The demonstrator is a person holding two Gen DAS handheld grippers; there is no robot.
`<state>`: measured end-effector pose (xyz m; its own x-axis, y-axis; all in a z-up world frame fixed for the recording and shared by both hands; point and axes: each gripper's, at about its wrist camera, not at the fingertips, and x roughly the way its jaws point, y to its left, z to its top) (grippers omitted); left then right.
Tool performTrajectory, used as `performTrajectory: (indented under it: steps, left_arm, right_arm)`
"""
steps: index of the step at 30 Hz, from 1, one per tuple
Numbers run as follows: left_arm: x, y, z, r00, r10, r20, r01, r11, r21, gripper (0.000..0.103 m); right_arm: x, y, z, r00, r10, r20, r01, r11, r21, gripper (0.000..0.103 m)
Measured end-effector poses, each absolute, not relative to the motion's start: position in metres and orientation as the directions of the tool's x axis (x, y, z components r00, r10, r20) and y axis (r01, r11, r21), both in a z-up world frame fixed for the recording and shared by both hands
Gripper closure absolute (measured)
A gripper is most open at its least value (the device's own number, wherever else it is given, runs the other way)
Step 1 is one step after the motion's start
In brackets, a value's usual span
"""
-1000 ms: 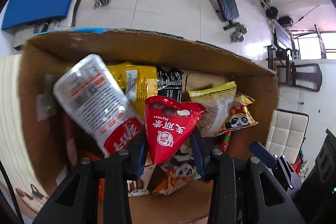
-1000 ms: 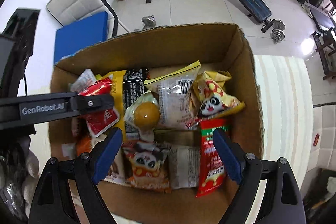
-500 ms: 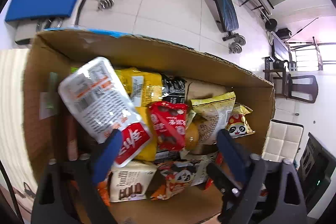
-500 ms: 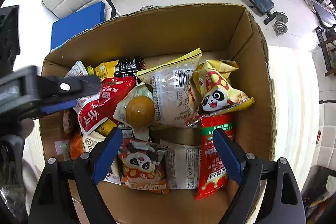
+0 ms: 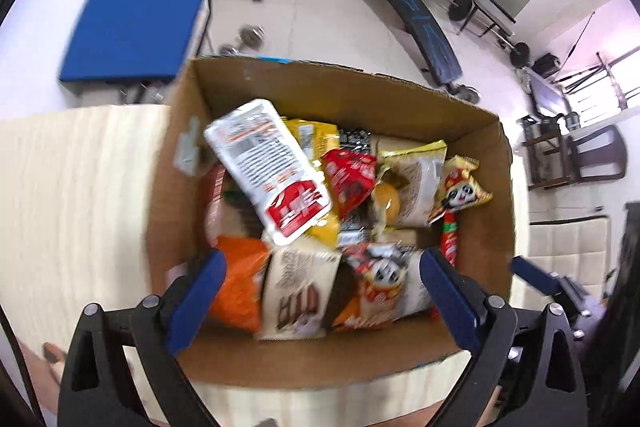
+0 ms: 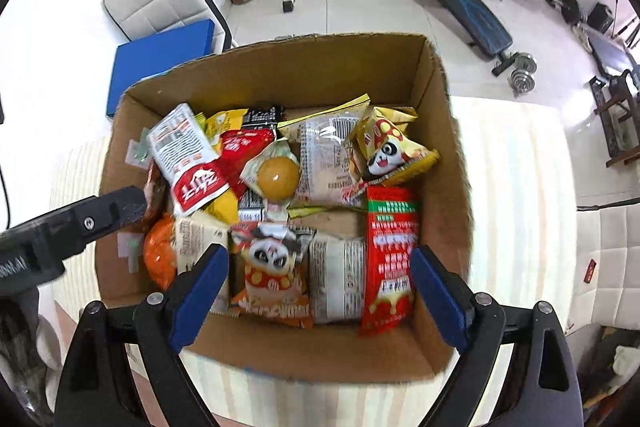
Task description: Organize snacks
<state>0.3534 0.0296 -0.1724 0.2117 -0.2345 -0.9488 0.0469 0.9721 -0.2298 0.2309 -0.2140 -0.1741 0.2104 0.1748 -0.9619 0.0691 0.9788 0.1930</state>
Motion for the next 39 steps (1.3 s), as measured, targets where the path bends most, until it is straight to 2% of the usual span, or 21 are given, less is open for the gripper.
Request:
performTrajectory:
  steps: [9, 27, 39]
  left_arm:
    - [0.273, 0.03, -0.125, 0.374, -0.136, -0.918, 0.065, 0.991, -0.12, 0.004]
    - [0.102, 0.035, -0.028, 0.583, -0.064, -0.81, 0.033, 0.998, -0.055, 0.004]
    - [0.039, 0.038, 0.006, 0.626, -0.032, -0.779, 0.02, 0.999, -0.025, 0.004]
  right_arm:
    - [0.161, -0.213, -0.138, 0.284, 0.162, -0.945, 0.06, 0.981, 0.186, 0.009]
    - [-0.009, -0.199, -0.013, 0.482, 0.164, -0.861, -0.026, 0.985, 0.173, 0.009]
    - [-0.088, -0.192, 0.059, 0.579, 0.155, -0.801, -0.066, 0.987, 0.144, 0.008]
